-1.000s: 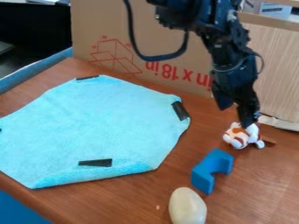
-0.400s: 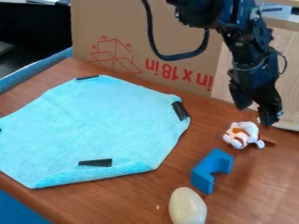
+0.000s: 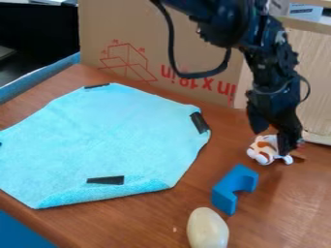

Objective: Place white object on the edge of the cloth

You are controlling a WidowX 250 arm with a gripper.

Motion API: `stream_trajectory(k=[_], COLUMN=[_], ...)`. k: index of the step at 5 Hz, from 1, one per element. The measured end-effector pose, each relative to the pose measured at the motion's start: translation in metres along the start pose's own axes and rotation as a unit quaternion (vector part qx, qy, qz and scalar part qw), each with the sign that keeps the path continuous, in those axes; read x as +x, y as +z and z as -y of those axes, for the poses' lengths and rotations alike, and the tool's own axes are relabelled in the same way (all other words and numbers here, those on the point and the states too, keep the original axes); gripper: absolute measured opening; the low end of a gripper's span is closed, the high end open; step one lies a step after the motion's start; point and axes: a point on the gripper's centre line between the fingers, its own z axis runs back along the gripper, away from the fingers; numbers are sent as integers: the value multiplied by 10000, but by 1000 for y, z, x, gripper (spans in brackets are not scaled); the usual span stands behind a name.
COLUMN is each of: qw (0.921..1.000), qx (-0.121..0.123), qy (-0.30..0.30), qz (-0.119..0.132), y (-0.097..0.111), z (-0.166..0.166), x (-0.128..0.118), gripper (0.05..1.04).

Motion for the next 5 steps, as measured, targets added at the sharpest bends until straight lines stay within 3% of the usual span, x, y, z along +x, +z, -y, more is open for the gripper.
stream_trajectory(k=[1, 2, 3, 4, 5], qw=[9989, 9979, 9977, 9984, 9975], qx=[172, 185, 73, -83, -251], qy=[155, 317, 372, 465, 662], qz=[-415, -536, -567, -325, 46], y=[-13, -15, -11, 7, 41], z=[-9, -17, -15, -19, -21], x=[-18, -31, -39, -33, -20], gripper=[955, 702, 578, 574, 574])
